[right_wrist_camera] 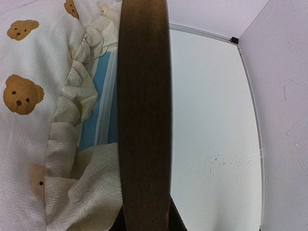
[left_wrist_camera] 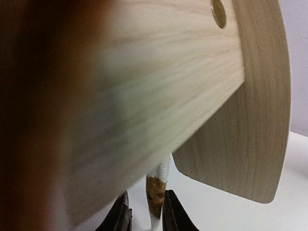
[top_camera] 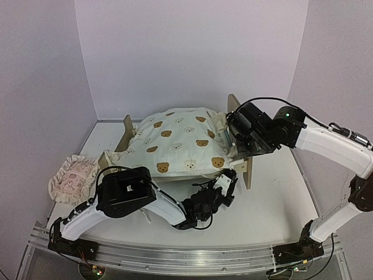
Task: Set up the pet bed
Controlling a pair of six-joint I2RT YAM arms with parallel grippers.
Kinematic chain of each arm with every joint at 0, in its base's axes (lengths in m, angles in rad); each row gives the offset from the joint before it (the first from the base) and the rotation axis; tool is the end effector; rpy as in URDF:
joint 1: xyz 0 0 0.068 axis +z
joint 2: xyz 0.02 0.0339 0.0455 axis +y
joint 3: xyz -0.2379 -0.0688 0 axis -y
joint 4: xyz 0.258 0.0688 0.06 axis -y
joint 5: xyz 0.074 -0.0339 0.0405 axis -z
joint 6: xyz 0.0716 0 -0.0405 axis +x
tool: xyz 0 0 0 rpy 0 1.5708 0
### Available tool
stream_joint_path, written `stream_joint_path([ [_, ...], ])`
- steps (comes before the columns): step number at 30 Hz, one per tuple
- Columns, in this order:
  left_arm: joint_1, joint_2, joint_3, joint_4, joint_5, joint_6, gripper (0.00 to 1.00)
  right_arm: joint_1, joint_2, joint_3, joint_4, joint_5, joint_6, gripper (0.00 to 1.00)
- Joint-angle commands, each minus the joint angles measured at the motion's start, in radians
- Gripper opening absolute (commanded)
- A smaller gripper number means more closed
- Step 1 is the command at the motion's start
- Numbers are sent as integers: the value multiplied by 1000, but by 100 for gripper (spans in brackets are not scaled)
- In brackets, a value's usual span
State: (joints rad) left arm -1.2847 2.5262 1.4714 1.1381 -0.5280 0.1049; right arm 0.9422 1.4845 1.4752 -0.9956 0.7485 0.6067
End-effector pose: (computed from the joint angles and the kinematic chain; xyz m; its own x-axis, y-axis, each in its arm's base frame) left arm 0.1839 -0.4974 0.0673 0.0953 -0.0034 -0.9954 0.6808 0.7298 0.0627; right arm 0.2310 0.2349 0.3014 -0.6233 -0.1470 -0.7680 -0.0276 0.9857 -0.1662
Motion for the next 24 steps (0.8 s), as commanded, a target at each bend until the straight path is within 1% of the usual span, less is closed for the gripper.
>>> stream_joint_path([
  [1, 50, 43, 77, 47, -133, -13, 15, 26, -96, 31, 96, 16, 61, 0],
  [3, 51, 47, 85, 46, -128, -13, 4, 26, -96, 28, 96, 18, 62, 0],
  [4, 50, 45, 83, 44, -119, -15, 1, 26, -96, 26, 96, 20, 62, 0],
  [5, 50, 40, 76, 43, -110, -20, 0, 26, -96, 27, 96, 21, 61, 0],
  [11, 49, -36, -16, 25, -33, -49, 0, 26, -85, 16, 99, 36, 67, 0],
  [15, 39, -131, -116, -46, 54, -97, 0, 26, -76, -10, 104, 68, 77, 0],
  [20, -9, -253, -239, -138, 159, -144, 0, 27, -66, -45, 122, 109, 95, 0],
  [24, -28, -302, -264, -227, 243, -192, 0, 25, -51, -79, 147, 127, 116, 0],
])
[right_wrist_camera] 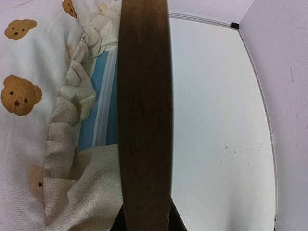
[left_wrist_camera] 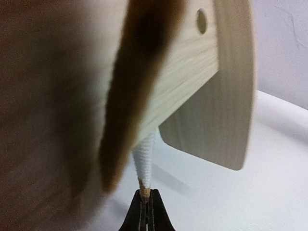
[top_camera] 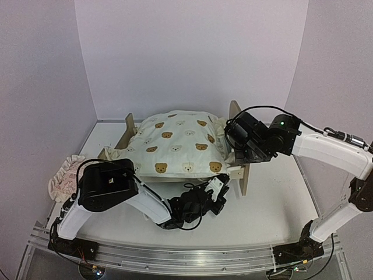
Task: Set up the pet bed
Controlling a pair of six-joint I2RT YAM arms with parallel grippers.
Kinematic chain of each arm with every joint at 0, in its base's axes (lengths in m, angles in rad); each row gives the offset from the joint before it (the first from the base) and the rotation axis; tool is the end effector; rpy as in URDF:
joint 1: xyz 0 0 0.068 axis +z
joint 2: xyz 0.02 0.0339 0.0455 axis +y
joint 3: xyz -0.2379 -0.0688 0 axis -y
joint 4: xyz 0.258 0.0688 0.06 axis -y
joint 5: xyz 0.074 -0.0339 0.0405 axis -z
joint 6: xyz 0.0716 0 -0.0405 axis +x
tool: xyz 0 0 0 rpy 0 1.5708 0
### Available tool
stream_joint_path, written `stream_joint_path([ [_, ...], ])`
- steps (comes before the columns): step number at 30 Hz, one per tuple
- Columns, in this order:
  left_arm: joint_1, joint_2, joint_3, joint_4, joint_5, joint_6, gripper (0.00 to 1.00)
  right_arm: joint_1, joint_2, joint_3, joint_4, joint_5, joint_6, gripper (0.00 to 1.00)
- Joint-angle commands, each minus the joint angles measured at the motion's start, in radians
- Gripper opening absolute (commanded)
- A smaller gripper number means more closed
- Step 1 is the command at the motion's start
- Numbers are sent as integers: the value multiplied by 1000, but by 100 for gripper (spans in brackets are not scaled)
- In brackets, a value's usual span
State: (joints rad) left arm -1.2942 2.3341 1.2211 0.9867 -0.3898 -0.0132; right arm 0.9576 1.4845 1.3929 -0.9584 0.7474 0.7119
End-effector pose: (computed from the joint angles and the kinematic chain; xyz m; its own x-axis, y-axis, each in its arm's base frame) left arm 0.1604 -0.4653 0.0628 -0.0448 0.1130 -0.9926 0.7864 0.6168 0.0348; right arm 0.2267 0.2377 0.2769 -0.6427 -0.0807 -0.7619 0.0193 0.9924 -0.1214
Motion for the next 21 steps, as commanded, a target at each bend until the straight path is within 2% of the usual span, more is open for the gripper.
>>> stream_joint_path([
  [1, -22, -117, -15, -100, 124, -93, 0, 10, -45, -2, 113, 135, 15, 0],
  [14, -26, -201, -117, -188, 337, -346, 0, 7, 26, 3, 140, 201, 35, 0],
  [21, -45, -272, -144, -261, 390, -372, 0, -9, 65, -8, 165, 209, 54, 0],
])
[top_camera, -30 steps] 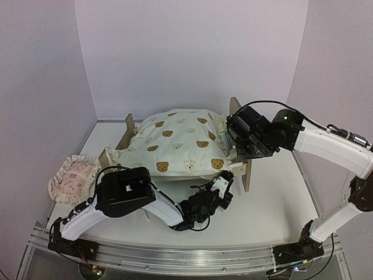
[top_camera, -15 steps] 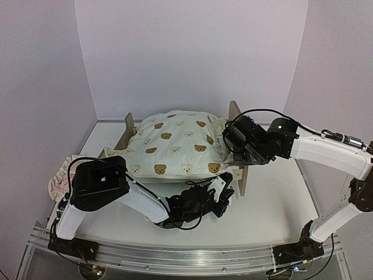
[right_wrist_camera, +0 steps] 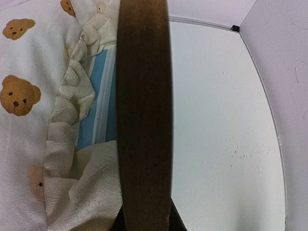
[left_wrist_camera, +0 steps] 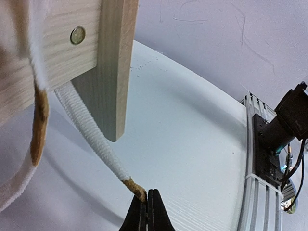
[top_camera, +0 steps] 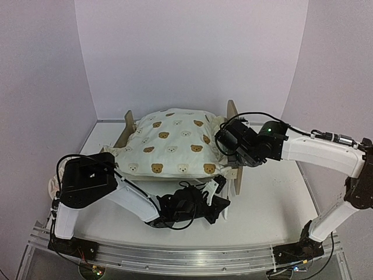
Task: Set up the pet bed
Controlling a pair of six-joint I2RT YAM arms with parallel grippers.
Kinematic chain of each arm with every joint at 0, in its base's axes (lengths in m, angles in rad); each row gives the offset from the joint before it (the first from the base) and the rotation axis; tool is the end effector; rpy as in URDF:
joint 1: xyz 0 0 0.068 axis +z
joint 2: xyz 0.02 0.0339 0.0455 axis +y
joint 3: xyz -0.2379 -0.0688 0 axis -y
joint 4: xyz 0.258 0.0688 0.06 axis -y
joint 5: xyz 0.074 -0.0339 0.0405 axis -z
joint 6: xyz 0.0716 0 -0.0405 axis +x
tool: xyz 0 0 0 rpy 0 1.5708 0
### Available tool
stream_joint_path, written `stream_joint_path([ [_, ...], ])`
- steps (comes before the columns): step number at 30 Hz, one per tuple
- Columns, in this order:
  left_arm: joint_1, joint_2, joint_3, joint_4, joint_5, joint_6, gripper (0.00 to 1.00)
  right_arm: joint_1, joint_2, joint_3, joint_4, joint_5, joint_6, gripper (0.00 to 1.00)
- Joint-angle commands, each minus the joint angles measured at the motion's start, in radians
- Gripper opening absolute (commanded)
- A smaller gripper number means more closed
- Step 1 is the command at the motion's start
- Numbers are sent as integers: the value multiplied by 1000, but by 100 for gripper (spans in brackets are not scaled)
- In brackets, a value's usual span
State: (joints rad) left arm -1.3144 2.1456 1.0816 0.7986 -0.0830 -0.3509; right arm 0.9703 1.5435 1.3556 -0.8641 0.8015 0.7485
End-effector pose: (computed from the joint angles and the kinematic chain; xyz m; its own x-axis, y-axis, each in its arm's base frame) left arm 0.1242 -0.4505 0.0786 -0.3869 0.1248 -0.9137 0.8633 0.3972 -0.3113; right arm 0.2343 0.2511 0.2545 -0.6132 -0.0575 -0.7879 0.0609 0.9909 -0.1197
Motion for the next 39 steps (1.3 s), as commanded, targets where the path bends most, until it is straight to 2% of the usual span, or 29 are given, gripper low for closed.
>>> stream_joint_path([
  [1, -27, -92, -1, -98, 100, -33, 0, -24, 13, 28, 76, 154, 19, 0],
  [7, -34, -121, 14, -210, 146, -32, 0, -63, 44, 6, 102, 140, 39, 0],
  [16, -46, -180, -23, -281, 178, -37, 0, -128, 66, -58, 160, 120, 67, 0],
  [28, -70, -232, -42, -324, 244, -12, 0, -169, 83, -161, 269, 123, 77, 0],
  [39, -95, -225, -38, -301, 301, -63, 0, -193, 133, -231, 375, 71, 50, 0],
])
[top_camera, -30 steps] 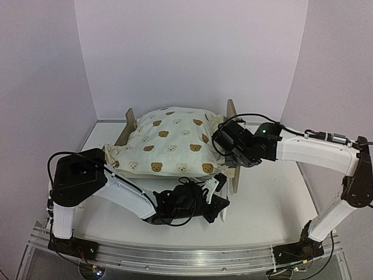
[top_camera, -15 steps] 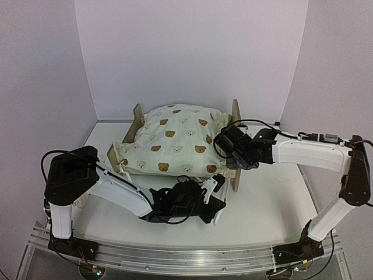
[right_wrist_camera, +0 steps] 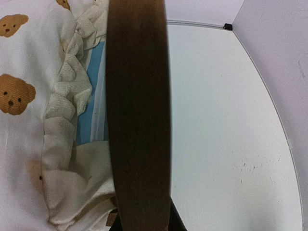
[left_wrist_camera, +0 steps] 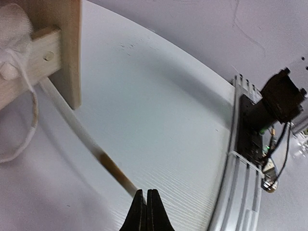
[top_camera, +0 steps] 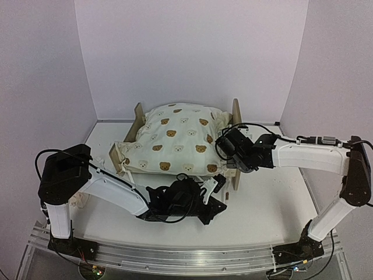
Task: Set up the pet bed
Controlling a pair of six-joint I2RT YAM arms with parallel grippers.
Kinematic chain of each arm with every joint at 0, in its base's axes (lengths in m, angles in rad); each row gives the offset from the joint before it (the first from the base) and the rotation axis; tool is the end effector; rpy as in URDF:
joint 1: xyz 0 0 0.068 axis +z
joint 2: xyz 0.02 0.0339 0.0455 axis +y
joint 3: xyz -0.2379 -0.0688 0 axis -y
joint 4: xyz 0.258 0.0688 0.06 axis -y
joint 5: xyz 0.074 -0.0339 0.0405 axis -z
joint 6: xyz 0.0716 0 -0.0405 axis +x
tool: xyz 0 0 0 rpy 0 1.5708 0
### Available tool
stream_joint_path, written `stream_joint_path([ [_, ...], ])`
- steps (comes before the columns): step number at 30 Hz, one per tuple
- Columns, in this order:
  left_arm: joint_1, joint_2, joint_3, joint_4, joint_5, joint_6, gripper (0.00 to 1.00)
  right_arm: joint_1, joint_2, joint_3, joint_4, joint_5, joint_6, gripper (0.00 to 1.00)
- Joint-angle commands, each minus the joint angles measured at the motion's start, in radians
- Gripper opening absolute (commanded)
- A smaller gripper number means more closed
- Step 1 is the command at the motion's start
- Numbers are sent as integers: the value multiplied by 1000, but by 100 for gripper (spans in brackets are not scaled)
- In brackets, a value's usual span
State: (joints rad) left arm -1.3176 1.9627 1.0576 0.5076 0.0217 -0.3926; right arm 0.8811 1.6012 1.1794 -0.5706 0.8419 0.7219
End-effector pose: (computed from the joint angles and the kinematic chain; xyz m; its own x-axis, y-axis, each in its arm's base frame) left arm 0.1116 -0.4376 0.1111 -0.4618 0.2579 -0.8487 0.8618 0.3569 -0.3605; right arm 0.2663 0.2389 0.1985 -0.5680 0.0031 -0.8230 0.1612 0.9810 -0.1075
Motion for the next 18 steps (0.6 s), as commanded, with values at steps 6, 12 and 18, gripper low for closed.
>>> stream_joint_path([
  [6, -92, 61, 3, -15, 177, -50, 0, -108, 64, -84, 87, -30, 36, 8],
  [12, -92, 132, 9, 32, 166, -85, 0, -108, 13, -122, 89, -63, -19, 18],
  [18, -92, 163, 29, 18, 165, -86, 0, -108, -26, -129, 89, -90, -64, 33],
])
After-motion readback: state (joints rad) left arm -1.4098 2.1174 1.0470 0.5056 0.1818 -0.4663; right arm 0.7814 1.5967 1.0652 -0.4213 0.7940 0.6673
